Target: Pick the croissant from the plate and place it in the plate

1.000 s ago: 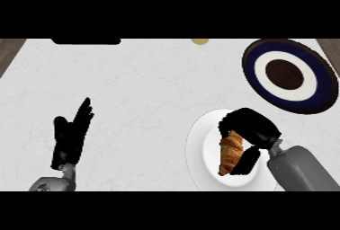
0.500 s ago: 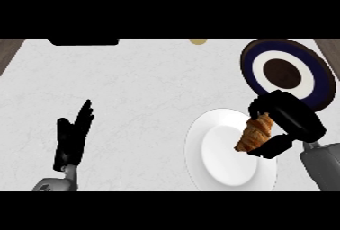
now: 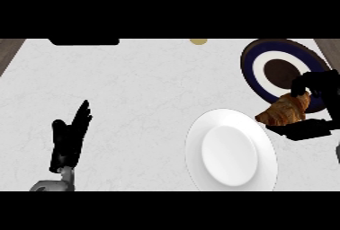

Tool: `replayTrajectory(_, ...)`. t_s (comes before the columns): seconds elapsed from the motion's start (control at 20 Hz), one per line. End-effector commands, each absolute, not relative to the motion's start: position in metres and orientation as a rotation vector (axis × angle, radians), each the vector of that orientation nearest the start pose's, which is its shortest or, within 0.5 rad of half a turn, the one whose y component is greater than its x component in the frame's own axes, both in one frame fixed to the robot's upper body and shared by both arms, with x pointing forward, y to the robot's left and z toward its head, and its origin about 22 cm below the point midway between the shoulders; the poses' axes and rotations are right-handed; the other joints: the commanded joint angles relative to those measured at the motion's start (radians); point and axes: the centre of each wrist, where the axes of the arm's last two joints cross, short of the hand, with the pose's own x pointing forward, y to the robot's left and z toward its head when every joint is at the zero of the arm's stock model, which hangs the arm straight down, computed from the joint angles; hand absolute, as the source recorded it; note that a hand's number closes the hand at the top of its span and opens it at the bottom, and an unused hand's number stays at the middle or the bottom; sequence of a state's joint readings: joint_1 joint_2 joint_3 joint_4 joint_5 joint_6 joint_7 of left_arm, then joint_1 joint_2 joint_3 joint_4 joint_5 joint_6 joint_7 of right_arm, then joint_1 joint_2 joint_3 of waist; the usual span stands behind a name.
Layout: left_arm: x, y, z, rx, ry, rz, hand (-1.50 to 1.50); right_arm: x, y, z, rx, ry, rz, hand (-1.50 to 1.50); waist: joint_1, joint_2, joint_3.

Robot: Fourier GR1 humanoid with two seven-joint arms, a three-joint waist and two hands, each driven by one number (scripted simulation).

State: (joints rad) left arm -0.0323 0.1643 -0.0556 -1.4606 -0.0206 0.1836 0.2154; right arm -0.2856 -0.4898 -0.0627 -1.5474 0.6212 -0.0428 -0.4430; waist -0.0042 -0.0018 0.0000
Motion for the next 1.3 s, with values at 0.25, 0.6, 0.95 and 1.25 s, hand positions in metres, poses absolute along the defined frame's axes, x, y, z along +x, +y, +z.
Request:
replayTrajectory(0.25, 0.249, 0.248, -0.016, 0.236, -1.274, -0.024, 0.00, 0.354, -0.353, 0.136, -0.932, -1.939, 0.920, 1.50, 0.017, 0.005, 0.000)
replayTrajectory(0.6, 0.252, 0.239, -0.003, 0.246, -1.284, -0.044, 0.00, 0.382, -0.371, 0.123, -0.960, -1.862, 0.960, 1.50, 0.017, 0.004, 0.000)
replayTrajectory(0.95, 0.242, 0.241, -0.018, 0.212, -1.291, -0.064, 0.00, 0.406, -0.391, 0.117, -0.910, -1.642, 1.090, 1.50, 0.042, 0.011, 0.001)
replayTrajectory(1.25, 0.264, 0.240, -0.005, 0.213, -1.297, -0.059, 0.00, 0.400, -0.414, 0.105, -0.836, -1.404, 1.243, 1.50, 0.046, 0.017, 0.001)
